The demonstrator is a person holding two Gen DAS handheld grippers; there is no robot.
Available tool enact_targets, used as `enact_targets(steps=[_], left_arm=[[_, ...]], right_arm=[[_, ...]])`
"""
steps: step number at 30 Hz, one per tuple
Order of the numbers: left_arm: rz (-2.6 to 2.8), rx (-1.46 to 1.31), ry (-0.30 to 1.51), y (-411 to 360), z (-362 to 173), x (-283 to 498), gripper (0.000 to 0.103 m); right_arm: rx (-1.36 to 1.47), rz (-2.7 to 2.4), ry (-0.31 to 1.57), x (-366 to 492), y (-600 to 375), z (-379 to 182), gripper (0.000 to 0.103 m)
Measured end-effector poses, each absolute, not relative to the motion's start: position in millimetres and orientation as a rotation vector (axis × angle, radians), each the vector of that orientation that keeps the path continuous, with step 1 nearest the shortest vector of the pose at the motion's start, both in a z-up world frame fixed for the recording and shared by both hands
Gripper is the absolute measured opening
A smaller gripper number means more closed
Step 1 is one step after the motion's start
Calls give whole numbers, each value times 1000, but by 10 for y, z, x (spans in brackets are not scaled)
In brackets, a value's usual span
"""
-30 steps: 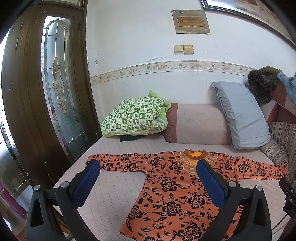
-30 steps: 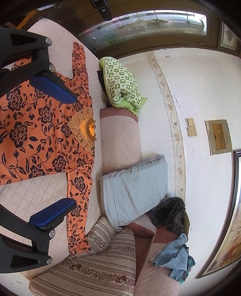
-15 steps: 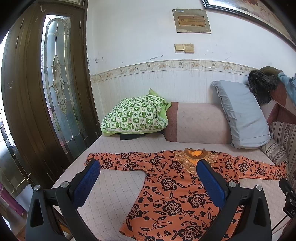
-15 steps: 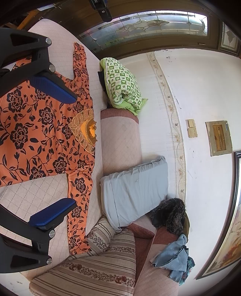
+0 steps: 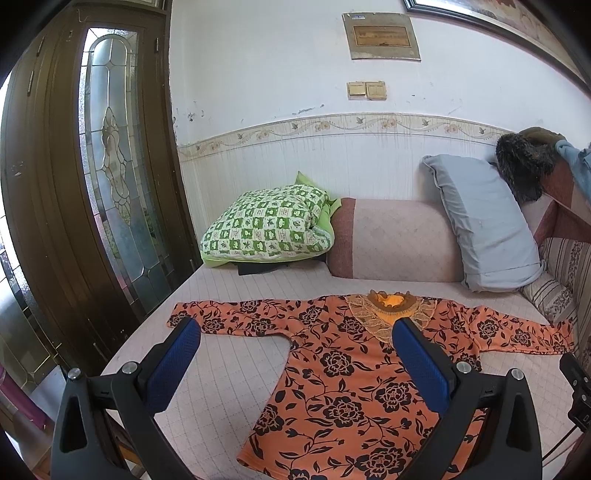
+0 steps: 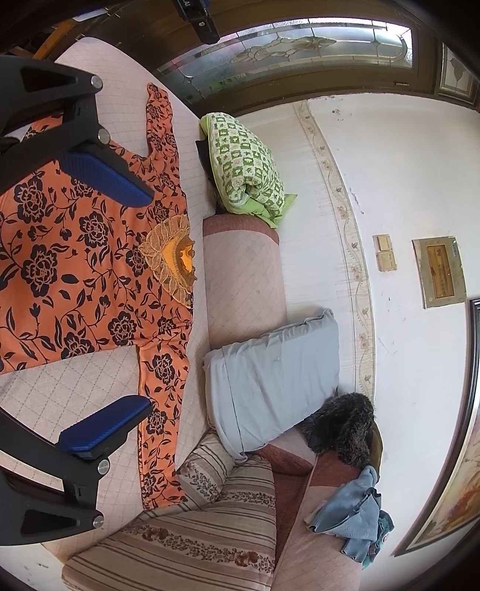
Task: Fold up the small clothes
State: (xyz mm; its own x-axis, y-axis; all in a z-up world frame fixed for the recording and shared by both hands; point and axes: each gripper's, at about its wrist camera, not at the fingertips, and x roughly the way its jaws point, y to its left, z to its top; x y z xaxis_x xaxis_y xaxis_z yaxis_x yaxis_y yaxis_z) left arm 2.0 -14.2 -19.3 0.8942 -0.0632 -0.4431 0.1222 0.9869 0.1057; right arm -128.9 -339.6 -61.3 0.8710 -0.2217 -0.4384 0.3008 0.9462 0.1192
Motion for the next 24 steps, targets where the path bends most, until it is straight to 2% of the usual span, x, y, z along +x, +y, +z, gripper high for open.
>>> enact_targets(steps=[24], left_arm=[[-119,168,528,-527,-579,559,103]], right_arm=[[273,-362,505,-991,-3976,-944,103]])
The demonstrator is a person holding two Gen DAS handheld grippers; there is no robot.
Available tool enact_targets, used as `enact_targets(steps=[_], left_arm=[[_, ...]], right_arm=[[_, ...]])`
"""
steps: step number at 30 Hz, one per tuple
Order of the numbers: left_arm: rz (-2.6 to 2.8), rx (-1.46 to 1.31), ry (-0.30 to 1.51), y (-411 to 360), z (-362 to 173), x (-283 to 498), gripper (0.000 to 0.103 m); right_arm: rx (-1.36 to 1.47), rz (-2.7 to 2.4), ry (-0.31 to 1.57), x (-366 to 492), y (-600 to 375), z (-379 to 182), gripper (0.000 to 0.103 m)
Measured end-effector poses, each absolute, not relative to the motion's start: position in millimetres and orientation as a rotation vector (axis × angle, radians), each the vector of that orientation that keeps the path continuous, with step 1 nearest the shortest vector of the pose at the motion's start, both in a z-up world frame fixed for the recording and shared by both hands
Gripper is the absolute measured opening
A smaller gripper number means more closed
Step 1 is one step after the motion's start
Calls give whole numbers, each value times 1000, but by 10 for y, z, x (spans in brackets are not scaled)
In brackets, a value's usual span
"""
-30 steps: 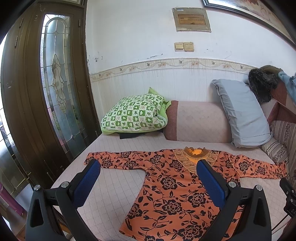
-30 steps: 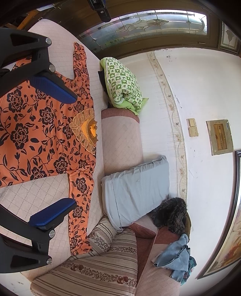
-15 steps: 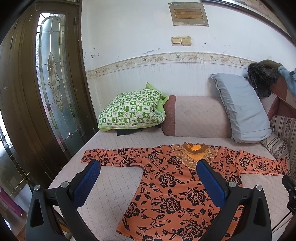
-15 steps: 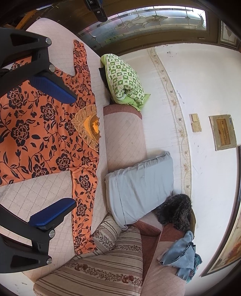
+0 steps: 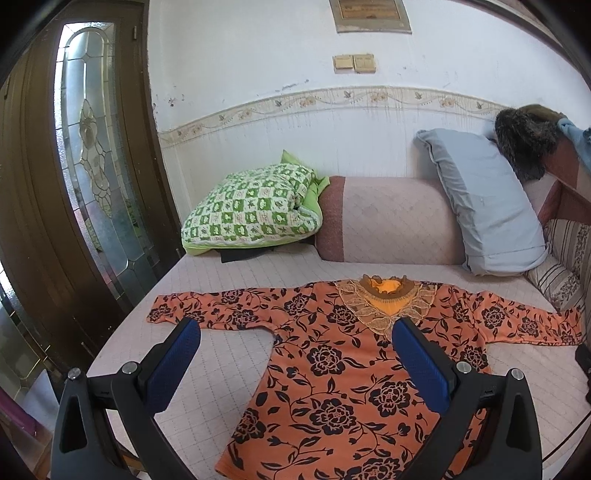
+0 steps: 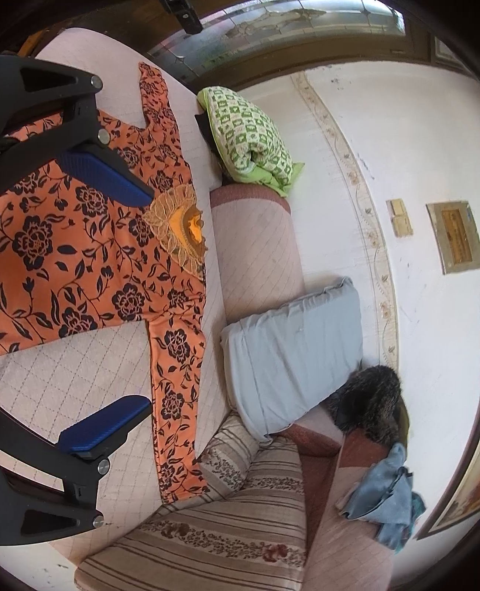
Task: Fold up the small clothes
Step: 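Grasp the blouse sleeve cuff with the right gripper and lift it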
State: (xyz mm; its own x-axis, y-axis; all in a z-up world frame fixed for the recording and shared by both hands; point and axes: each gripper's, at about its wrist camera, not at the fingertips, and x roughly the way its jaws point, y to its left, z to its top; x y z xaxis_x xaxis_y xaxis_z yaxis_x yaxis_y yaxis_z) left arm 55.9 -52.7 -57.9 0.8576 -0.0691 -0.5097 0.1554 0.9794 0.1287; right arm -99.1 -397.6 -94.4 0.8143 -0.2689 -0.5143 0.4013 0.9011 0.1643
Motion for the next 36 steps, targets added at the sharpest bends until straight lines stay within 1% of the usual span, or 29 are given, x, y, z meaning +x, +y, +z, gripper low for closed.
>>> enact_targets(steps=[4,7,9,12,15,17,19,20,21,23,26,28,31,33,36], left_arm=[[-135,177,562,-681,-786,772,103],[-189,174,643,-858,-1087,1048,103],[-233,162,731,-999,-1387,1261,103],[-281,140,835,-1218,-1820,1484,103],[-320,149,903,-1448,-2170,1629,103],[-339,168,897,-1554,-2327,1666,103],[-358,186,891,-1594,-2457,1684,103],[-375,196,893,-1595,-2531,1703,103],[-376,211,890,-1595,-2582,1730,103],[-353,247,859,-1564,-2645,1778,103],[-334,216,849,-1484,-2659,1874,103],[-339,175,863,-1435,-2668,1952,103],[-332,162,855,-1422,-2693,1998,103],[-335,166,848,-1425,-2717,2013,103],[-333,166,842,-1440,-2745,2035,103]], right_arm=[[312,-416,543,-937,-4285,-1154,103],[352,-472,560,-958,-4624,-1367,103],[421,-507,574,-1003,-4949,-1564,103],[626,-567,577,-1142,-5561,-1956,101],[862,-566,527,-1256,-6070,-2306,96],[983,-569,487,-1260,-6390,-2493,92],[1033,-589,465,-1208,-6669,-2591,87],[1042,-604,460,-1162,-6833,-2636,81],[1054,-626,456,-1132,-6988,-2679,74],[1135,-671,410,-1133,-7331,-2818,71],[1210,-738,366,-1140,-7666,-2986,69],[1225,-774,368,-1104,-7832,-3073,69],[1265,-838,422,-1001,-8072,-3250,64],[1250,-865,413,-967,-8185,-3291,58],[1215,-903,401,-877,-8344,-3288,56]])
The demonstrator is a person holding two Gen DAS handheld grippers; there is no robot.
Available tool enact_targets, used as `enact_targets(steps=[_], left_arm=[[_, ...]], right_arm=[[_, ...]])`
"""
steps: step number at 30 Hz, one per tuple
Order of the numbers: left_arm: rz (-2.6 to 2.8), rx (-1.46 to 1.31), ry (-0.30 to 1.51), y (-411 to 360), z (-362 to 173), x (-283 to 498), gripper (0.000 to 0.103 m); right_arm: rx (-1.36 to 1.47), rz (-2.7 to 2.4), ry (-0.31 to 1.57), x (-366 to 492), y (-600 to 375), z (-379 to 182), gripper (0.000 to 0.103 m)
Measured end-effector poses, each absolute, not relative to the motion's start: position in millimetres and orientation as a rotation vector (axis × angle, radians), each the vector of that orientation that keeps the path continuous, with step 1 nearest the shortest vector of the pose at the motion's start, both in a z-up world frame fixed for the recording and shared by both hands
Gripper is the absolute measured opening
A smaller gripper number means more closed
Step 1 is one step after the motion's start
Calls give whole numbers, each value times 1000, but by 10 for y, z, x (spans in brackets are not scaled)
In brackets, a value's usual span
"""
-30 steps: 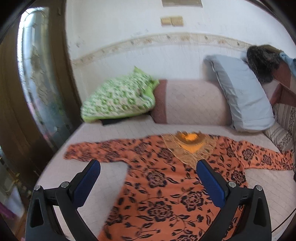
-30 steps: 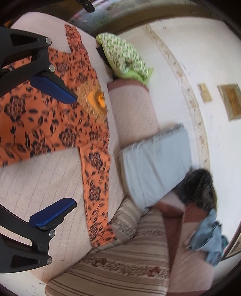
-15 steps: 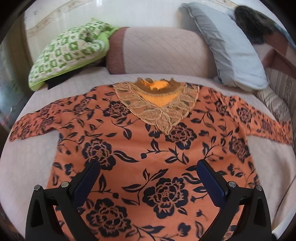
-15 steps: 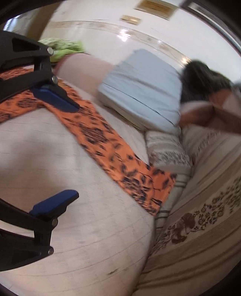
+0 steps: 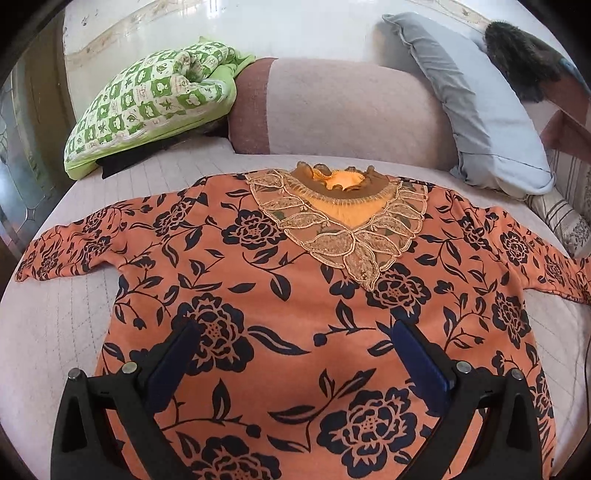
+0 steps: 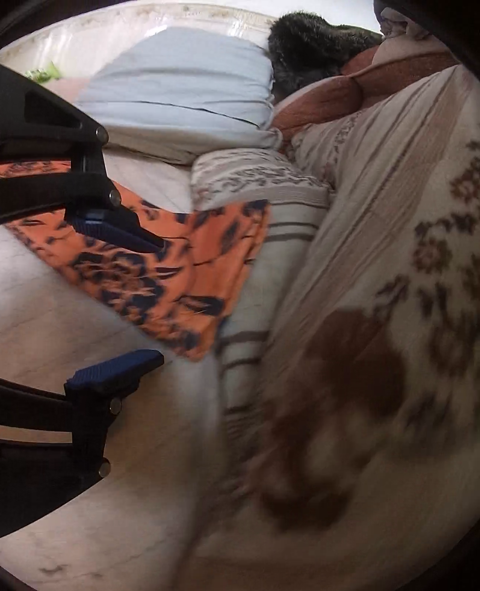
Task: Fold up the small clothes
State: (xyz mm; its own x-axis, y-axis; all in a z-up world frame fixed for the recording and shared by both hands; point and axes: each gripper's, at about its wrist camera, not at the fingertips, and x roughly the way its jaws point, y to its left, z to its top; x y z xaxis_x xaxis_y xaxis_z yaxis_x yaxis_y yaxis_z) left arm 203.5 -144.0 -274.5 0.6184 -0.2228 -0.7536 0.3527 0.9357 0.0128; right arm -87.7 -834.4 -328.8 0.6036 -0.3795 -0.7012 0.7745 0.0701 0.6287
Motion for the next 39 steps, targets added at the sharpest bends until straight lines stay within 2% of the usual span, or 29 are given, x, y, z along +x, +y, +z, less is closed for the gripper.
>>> enact_targets(steps=[1,2,3,5,6,9,14,19,22,27,34,37,38,39], left_arm=[[-333,165,843,-1446,-2760,2045,103],[-331,168,848,-1457,-2781,2057,103],[-330,172,852,-1466,-2796,2066,103],[-326,178,857,-1476,-2822,2081,103],[-323,179,857,-1473,-2828,2087,103],[-307,162,848,-1408,-2823,2124,103],[-257,90,846,-1197,-2750,2217,103],[-192,18,823,-859,-2611,2315,103],[-128,9,797,-646,-2544,2375,103],[5,-4,769,-165,-2457,2537,103],[143,-57,797,550,-2489,2751,103],[186,-105,823,815,-2532,2818,103],[193,-118,826,876,-2533,2835,103],[201,-128,827,936,-2530,2845,103]], right_arm=[[1211,-921,386,-854,-8405,-3297,55],[1205,-937,379,-837,-8447,-3299,49],[1193,-957,380,-813,-8470,-3299,38],[1165,-980,392,-745,-8504,-3303,28],[1165,-974,390,-716,-8505,-3293,18],[1131,-924,358,-614,-8405,-3130,13],[1027,-689,319,-199,-7928,-2510,13],[967,-382,336,615,-7011,-1908,13],[938,-234,380,1102,-6345,-1748,13],[932,-35,492,1896,-5061,-1802,13],[930,92,691,2850,-3504,-2292,14],[865,75,837,3024,-3061,-2563,24],[846,83,884,3078,-2945,-2640,33],[839,94,897,3088,-2889,-2674,49]])
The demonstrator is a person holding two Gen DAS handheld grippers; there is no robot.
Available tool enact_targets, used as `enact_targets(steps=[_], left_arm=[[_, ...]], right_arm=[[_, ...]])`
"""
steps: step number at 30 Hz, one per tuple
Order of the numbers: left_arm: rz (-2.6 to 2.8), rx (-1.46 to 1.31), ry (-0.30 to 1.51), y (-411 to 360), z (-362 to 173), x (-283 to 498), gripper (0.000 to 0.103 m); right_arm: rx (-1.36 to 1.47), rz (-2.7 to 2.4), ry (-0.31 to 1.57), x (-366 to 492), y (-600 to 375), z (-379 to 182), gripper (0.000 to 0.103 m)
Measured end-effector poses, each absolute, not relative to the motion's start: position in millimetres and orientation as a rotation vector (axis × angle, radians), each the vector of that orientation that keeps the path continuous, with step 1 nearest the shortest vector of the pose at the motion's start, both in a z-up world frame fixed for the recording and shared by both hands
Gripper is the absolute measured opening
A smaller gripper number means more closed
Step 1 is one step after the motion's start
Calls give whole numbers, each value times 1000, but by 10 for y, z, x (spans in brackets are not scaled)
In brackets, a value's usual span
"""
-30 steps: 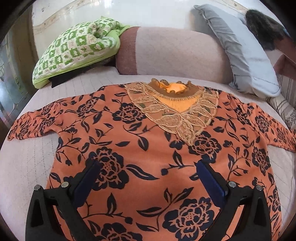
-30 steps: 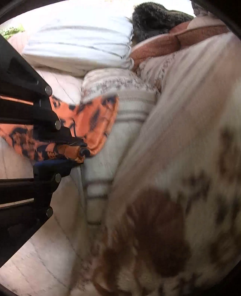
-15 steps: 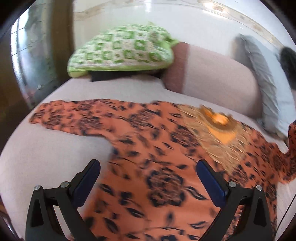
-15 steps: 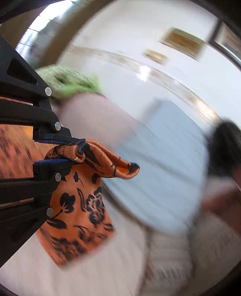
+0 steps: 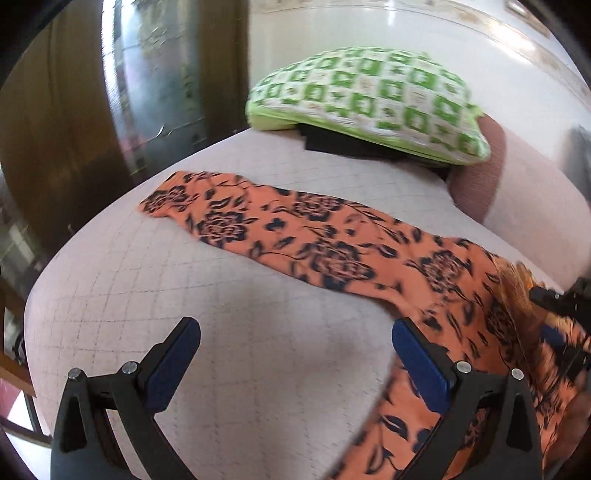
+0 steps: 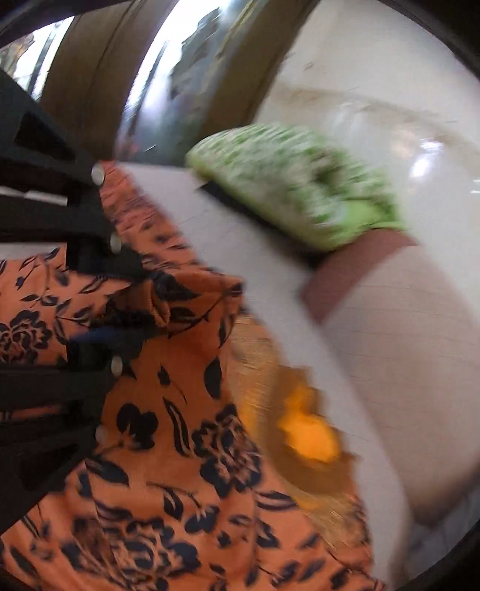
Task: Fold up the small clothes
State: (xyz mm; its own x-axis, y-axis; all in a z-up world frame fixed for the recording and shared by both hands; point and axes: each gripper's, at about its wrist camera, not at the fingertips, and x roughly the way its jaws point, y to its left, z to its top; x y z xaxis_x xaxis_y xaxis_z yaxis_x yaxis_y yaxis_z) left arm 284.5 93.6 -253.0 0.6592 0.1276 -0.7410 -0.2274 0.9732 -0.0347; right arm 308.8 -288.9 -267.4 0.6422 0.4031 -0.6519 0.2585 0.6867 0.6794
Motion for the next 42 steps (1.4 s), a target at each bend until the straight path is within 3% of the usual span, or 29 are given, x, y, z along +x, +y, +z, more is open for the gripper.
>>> enact_targets(steps=[2,10,12,16,18,25,31,33,40,42], left_arm=[[232,-143,826,1059,-2534,2899,103],[341,-338,902,1698,-2669,3022,103],[359,-362,913,1770,-2692,3021,103],[380,-374,931,1890,-2729,3063,103],[401,-396,934,2020,-2748,3086,103],[470,-494,934,2445,-2816,3136,103],[508,-463,936,2375,-2821,3188,103],[515,-450,937,2334,-2824,3190,103],[463,-541,869,2374,-2826,3103,102],[419,-639,844,2456,-2853,3031,94]], right_arm=[[807,145,867,3065,-2770,-2660,69],[663,80,707,2707,-3065,-2376,66],[673,-26,740,2682,-3272,-2519,52],[626,-45,993,2903,-3280,-3092,41],[530,-18,937,2839,-3170,-2965,39],[463,177,882,2299,-3068,-2769,39],[404,191,861,1506,-3461,-2830,39],[419,183,858,1416,-3571,-2918,52],[469,179,851,1496,-3718,-3138,54],[474,174,849,1511,-3718,-3156,55]])
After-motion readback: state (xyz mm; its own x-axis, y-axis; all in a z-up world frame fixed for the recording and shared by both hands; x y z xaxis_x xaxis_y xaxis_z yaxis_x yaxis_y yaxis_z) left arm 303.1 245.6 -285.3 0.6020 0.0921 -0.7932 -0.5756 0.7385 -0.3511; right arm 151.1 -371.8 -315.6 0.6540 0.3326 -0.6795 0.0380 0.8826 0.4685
